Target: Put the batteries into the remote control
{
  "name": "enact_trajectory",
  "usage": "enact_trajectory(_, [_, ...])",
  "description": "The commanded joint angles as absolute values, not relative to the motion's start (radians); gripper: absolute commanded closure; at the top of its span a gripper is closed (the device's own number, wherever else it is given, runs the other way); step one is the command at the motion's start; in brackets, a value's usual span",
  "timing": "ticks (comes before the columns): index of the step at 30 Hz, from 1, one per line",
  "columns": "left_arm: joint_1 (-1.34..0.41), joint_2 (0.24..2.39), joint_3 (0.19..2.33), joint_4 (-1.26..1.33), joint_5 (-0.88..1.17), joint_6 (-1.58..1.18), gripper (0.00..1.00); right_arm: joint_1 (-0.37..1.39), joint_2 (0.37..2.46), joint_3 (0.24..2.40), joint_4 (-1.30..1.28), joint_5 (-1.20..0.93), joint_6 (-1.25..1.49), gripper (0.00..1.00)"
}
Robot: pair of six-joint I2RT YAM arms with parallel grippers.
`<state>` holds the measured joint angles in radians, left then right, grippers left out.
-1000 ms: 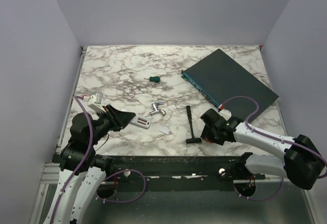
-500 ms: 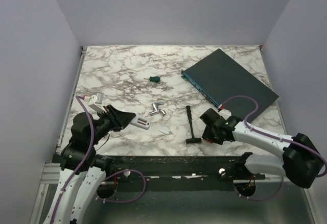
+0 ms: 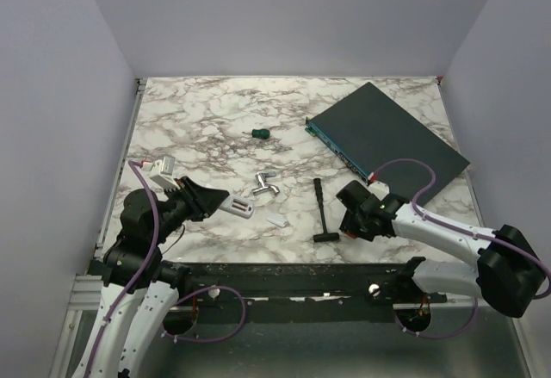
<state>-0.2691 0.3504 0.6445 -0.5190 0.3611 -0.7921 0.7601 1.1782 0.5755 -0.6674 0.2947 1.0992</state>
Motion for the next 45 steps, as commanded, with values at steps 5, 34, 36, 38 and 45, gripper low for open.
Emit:
enact_trajectory(5, [-0.264,0.354,0.653,-0.504,0.387,-0.776,1.00,0.766,1.281,0.739,-0.627,0.374,1.028,0.54])
enact_trajectory(34, [-0.262,0.313,0.718,-0.601,0.329,-0.749,1.00,0.847,1.846,1.134,-0.379,0.215,0.889,0.33])
enact_trajectory(36, [-0.262,0.314,0.717,-0.600,0.327,-0.752,1.00,0.848,1.829,1.138,-0.375,0.225,0.844,0.32])
enact_trajectory(38, [-0.262,0.315,0.716,-0.597,0.328,-0.756,1.00,0.850,1.809,1.142,-0.368,0.231,0.764,0.32])
enact_trajectory(45, [-0.262,0.311,0.712,-0.597,0.324,-0.764,1.00,0.849,1.776,1.119,-0.354,0.160,0.424,0.32])
